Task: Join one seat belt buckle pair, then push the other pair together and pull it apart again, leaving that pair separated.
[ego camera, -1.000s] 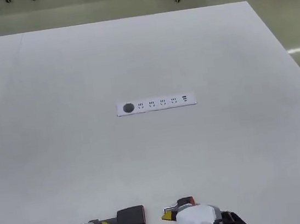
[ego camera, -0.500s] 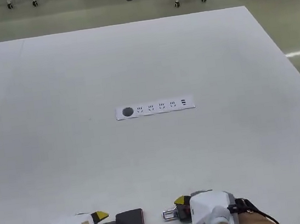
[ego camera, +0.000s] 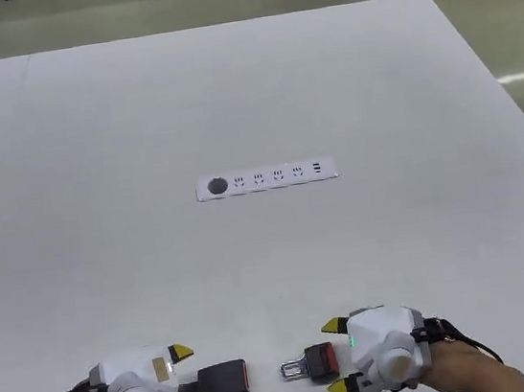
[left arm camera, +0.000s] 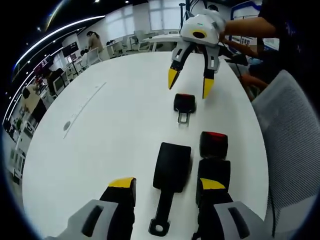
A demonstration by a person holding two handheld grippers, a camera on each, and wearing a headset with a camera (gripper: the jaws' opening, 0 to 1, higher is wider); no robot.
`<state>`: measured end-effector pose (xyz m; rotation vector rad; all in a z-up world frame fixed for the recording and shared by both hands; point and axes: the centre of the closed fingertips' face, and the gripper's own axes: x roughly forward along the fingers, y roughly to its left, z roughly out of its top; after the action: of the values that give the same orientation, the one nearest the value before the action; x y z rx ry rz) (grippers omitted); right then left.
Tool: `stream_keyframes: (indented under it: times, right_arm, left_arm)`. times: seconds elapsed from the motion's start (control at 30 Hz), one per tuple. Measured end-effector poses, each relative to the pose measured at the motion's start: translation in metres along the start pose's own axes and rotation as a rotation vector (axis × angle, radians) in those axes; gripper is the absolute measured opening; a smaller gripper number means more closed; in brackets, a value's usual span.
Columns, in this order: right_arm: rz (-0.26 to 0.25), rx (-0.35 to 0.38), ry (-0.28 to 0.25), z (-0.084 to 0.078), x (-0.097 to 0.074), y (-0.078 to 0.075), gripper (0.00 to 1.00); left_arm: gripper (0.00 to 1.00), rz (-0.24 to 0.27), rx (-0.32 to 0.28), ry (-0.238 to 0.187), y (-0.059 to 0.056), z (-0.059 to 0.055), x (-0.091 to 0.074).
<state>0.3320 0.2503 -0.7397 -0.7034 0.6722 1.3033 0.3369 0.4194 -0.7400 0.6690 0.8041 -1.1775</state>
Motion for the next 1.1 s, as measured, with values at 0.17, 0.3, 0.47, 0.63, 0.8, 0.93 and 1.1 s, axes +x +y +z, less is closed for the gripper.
stream_keyframes:
  times: [0.17, 0.3, 0.47, 0.63, 0.8, 0.93, 1.1]
  right_arm:
    - [0.019, -0.006, 0.01, -0.005, 0.001, 0.0, 0.43]
    - [0.037, -0.011, 0.017, -0.008, 0.003, 0.001, 0.4]
    - [0.06, -0.018, 0.022, -0.01, 0.007, 0.003, 0.36]
    - [0.068, -0.013, 0.022, -0.012, 0.01, 0.003, 0.33]
    - [0.07, -0.002, 0.024, -0.014, 0.013, 0.001, 0.3]
    - [0.072, -0.005, 0.019, -0.018, 0.017, 0.0, 0.3]
    - [0.074, -0.013, 0.017, -0.025, 0.025, -0.001, 0.3]
  left_arm:
    - [0.49, -0.034, 0.022, 0.034, -0.001, 0.0, 0.008]
    - [0.46, -0.06, 0.035, 0.063, -0.003, -0.002, 0.013]
    - [0.42, -0.089, 0.049, 0.091, -0.003, -0.006, 0.021]
    - [0.38, -0.123, 0.065, 0.123, -0.008, -0.006, 0.023]
    - [0.33, -0.136, 0.083, 0.141, -0.008, -0.012, 0.026]
    - [0.33, -0.147, 0.092, 0.14, -0.009, -0.011, 0.026]
    - [0.32, -0.157, 0.122, 0.137, -0.009, -0.013, 0.026]
